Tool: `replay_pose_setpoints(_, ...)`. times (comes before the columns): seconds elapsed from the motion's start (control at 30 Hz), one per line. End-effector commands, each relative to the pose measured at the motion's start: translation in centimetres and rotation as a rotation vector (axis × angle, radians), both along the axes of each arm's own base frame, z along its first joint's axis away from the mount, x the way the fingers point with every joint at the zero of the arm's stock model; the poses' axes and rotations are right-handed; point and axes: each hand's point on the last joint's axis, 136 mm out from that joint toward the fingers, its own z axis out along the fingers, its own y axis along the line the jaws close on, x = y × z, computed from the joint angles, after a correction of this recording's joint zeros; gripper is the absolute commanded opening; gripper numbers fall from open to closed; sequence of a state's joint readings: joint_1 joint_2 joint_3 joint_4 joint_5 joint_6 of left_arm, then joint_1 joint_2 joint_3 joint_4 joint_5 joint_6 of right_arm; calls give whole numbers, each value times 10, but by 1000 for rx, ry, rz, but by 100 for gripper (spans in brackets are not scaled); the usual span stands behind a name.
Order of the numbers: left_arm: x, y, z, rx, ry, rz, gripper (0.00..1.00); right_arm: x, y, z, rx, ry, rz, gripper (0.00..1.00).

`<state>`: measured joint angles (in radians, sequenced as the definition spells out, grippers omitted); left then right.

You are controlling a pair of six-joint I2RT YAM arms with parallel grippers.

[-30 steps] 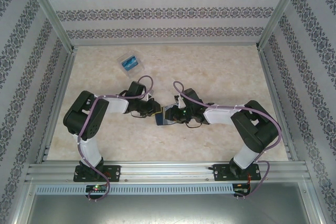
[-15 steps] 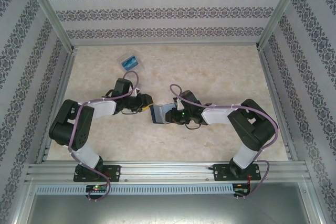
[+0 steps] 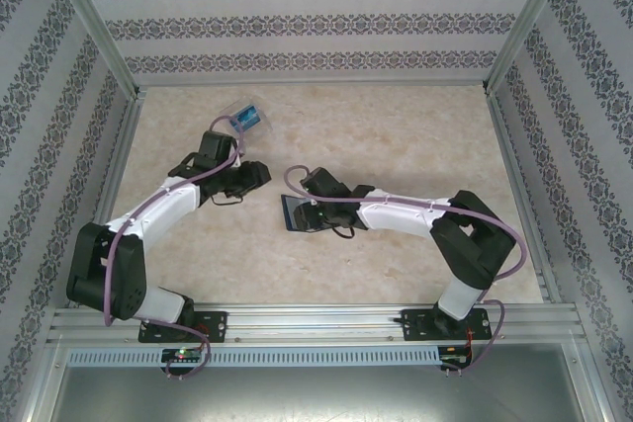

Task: Put the credit cards into the card holder

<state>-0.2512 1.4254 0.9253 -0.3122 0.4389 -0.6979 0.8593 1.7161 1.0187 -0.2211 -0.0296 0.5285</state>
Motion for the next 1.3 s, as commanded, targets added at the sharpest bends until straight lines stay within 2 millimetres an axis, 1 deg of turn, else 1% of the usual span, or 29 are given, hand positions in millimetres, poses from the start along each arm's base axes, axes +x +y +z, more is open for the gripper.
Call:
replay_pose_setpoints(0.0,-3,30,4,127,24,60,45,7,-14,-19,-178,-57,-2,53)
replay_pose_setpoints(0.07,-1,37,8,153,24,82,45,11,-13,-32,-228,-74,-6,56)
replay_pose_setpoints(0.13,0,41,8,168,28,110,45,13,-14,-44,-282,-65,-12,57)
replay_pose_setpoints(0.2,0,41,6,158,34,117,46,15,-15,-43,-329,-87,-22,59)
replay_pose_setpoints(0.23,-2,40,6,157,38,117,46,16,-17,-38,-344,-109,-28,60)
replay_pose_setpoints(0.3,-4,42,5,162,43,122,46,15,-16,-27,-336,-134,-31,63)
replay_pose_setpoints(0.37,-5,44,5,170,42,125,46,15,-16,-11,-303,-147,-38,63)
replay_pose_setpoints(0.47,-5,44,6,171,39,124,46,12,-16,19,-231,-179,-52,69)
replay_pose_setpoints(0.53,-3,44,8,173,33,128,46,12,-17,42,-175,-212,-61,71)
replay_pose_setpoints(0.57,-1,45,9,175,30,131,46,13,-19,54,-154,-238,-68,72)
replay_pose_setpoints(0.67,5,51,11,214,39,162,47,17,-30,83,-110,-305,-108,75)
replay_pose_setpoints(0.7,8,54,13,227,38,170,51,18,-36,91,-98,-327,-124,75)
replay_pose_setpoints(0.77,18,59,18,267,29,182,53,22,-50,106,-77,-379,-160,76)
replay_pose_setpoints(0.8,24,60,23,285,18,183,53,24,-57,110,-77,-400,-178,76)
replay_pose_setpoints(0.83,31,62,27,306,11,189,58,26,-66,116,-74,-426,-204,77)
replay_pose_setpoints(0.87,38,65,29,310,16,204,72,28,-75,121,-72,-448,-228,77)
replay_pose_setpoints(0.9,45,65,30,293,26,214,79,29,-82,123,-70,-457,-244,77)
replay_pose_setpoints(0.93,54,65,31,256,42,227,80,29,-88,127,-59,-467,-260,77)
replay_pose_setpoints(1.0,73,66,31,195,56,255,80,30,-98,129,-45,-471,-286,77)
replay_pose_setpoints(1.1,101,74,29,175,55,293,76,28,-107,128,-23,-466,-304,77)
replay_pose_setpoints(1.17,120,78,27,171,58,310,70,27,-113,125,-20,-457,-314,77)
replay_pose_setpoints(1.27,146,80,19,186,52,298,65,26,-119,122,-23,-447,-321,76)
